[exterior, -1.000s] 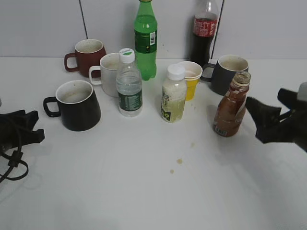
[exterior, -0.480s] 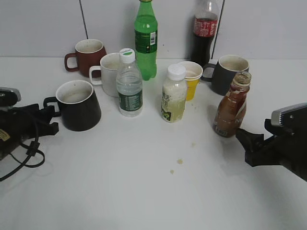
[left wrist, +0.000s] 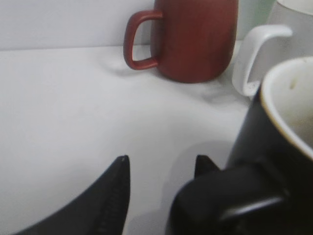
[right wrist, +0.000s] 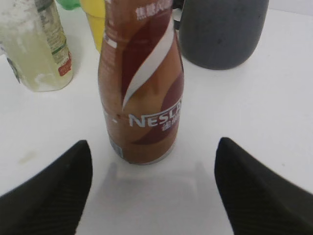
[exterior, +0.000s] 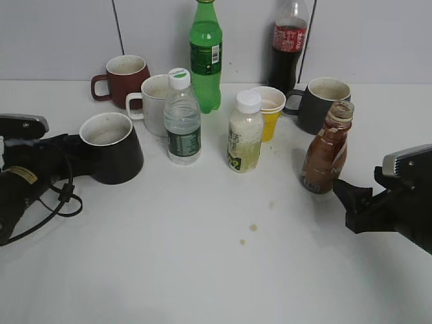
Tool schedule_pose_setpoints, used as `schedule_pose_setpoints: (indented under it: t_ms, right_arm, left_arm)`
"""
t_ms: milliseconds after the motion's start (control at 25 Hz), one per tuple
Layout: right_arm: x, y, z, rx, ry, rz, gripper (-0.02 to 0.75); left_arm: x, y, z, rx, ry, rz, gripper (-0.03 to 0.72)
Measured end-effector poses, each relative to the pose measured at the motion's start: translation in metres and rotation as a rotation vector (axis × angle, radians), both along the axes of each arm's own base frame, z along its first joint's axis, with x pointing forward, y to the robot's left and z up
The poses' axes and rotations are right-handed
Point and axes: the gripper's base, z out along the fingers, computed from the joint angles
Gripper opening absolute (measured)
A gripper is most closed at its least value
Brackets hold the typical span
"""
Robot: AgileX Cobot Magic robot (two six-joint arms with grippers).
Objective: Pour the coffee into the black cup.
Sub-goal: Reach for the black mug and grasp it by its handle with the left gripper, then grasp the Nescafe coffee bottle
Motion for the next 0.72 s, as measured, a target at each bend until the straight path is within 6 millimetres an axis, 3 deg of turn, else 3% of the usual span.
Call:
schedule_pose_setpoints:
  t_ms: [200, 400, 560, 720]
  right_arm:
    - [0.008, 0.002, 0.003, 0.0, -0.029, 0.003, 0.585]
    - [0.023, 0.005, 0.006, 0.008, -0.07, 0.003, 0.585]
    - [0.033, 0.009, -0.005, 0.025, -0.042, 0.01, 0.585]
    - [0.044, 0.017, -0.014, 0.044, -0.031, 0.076, 0.585]
  left_arm:
    - [0.016, -0.003, -0.002, -0.006, -0.038, -0.004, 0.294]
    - [0.028, -0.006, -0.004, -0.009, -0.059, -0.015, 0.171]
    - [0.037, -0.008, -0.007, -0.012, -0.081, -0.017, 0.068]
    - [0.04, -0.009, -0.006, -0.015, -0.088, -0.017, 0.063]
